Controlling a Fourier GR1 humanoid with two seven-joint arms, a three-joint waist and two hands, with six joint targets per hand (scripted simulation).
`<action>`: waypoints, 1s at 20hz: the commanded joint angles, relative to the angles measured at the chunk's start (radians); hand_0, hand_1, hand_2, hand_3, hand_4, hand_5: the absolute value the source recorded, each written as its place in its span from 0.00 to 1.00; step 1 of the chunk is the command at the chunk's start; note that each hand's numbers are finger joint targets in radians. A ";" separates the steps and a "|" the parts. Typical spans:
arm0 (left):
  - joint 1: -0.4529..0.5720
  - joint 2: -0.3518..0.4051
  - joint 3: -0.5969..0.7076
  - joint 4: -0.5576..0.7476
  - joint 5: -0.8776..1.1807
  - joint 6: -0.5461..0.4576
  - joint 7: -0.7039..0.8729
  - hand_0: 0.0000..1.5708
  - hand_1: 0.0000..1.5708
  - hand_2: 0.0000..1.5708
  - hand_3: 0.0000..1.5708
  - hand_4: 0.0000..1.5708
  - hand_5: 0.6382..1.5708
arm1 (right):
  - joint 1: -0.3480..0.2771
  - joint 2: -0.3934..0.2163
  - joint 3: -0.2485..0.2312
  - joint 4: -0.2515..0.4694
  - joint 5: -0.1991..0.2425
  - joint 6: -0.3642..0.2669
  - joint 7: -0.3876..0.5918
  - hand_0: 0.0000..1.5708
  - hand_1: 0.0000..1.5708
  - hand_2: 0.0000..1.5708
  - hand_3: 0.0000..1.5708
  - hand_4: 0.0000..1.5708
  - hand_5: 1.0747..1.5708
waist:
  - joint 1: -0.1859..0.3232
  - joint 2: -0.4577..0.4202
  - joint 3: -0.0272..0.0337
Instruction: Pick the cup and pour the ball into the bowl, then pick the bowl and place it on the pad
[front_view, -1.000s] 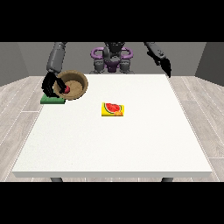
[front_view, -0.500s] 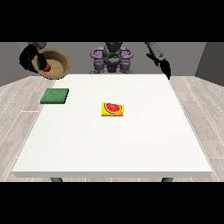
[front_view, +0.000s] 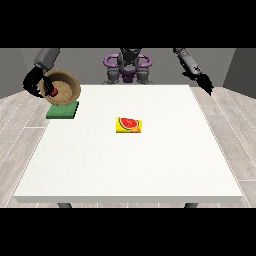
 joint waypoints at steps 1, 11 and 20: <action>-0.010 0.053 0.047 -0.061 0.075 -0.072 0.011 0.00 0.00 0.00 0.00 0.53 0.59 | -0.039 0.053 -0.057 0.175 0.011 -0.082 -0.132 1.00 1.00 1.00 1.00 0.90 0.98 | 0.027 0.070 0.0030; 0.047 0.146 0.136 -0.084 0.147 -0.119 -0.021 0.00 0.00 0.00 0.00 0.55 0.56 | -0.166 0.143 -0.215 0.353 -0.163 0.013 -0.171 1.00 1.00 1.00 0.81 0.47 0.63 | -0.014 0.132 0.0027; 0.083 0.154 0.154 -0.128 0.186 -0.124 0.037 0.00 0.00 0.00 0.00 0.55 0.57 | -0.302 0.044 -0.335 0.461 -0.260 0.082 -0.085 0.00 0.00 0.37 0.00 0.00 0.35 | -0.061 0.098 0.0018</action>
